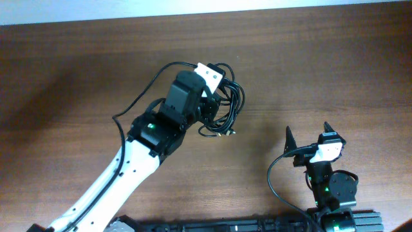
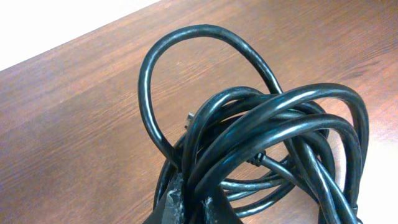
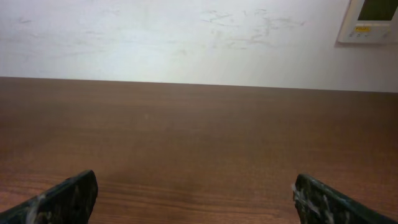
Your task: Untangle cables
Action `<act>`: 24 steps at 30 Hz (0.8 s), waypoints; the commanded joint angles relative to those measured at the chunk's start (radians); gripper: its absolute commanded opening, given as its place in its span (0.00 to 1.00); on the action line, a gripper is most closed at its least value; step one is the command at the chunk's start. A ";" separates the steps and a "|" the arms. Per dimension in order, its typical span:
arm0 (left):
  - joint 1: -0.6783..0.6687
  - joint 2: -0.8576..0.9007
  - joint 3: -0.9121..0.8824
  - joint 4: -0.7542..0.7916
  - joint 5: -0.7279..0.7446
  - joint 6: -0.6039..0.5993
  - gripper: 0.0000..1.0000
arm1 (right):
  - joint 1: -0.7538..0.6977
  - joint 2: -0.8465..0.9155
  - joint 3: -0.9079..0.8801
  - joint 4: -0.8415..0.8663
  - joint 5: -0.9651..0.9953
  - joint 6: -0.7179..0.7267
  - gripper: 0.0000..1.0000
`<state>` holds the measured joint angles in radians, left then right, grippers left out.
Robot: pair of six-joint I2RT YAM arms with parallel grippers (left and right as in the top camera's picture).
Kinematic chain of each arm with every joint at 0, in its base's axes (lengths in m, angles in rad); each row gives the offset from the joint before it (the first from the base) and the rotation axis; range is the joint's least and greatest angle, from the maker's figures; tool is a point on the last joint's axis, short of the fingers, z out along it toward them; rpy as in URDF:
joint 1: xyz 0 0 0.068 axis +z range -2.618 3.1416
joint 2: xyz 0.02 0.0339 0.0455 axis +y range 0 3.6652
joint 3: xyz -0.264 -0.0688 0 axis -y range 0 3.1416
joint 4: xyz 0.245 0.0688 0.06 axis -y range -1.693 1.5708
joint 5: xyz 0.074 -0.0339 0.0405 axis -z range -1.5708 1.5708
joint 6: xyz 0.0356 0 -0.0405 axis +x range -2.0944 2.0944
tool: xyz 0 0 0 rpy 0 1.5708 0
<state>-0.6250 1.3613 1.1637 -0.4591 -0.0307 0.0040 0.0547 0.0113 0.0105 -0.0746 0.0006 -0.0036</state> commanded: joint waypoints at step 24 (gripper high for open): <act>0.006 -0.043 0.025 0.162 0.479 -0.023 0.00 | -0.004 0.021 0.429 -0.307 -0.238 0.069 0.99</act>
<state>-0.6250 1.3445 1.1637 -0.3069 0.4240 -0.0021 0.0547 0.0166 0.2958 -0.3012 -0.2165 0.0513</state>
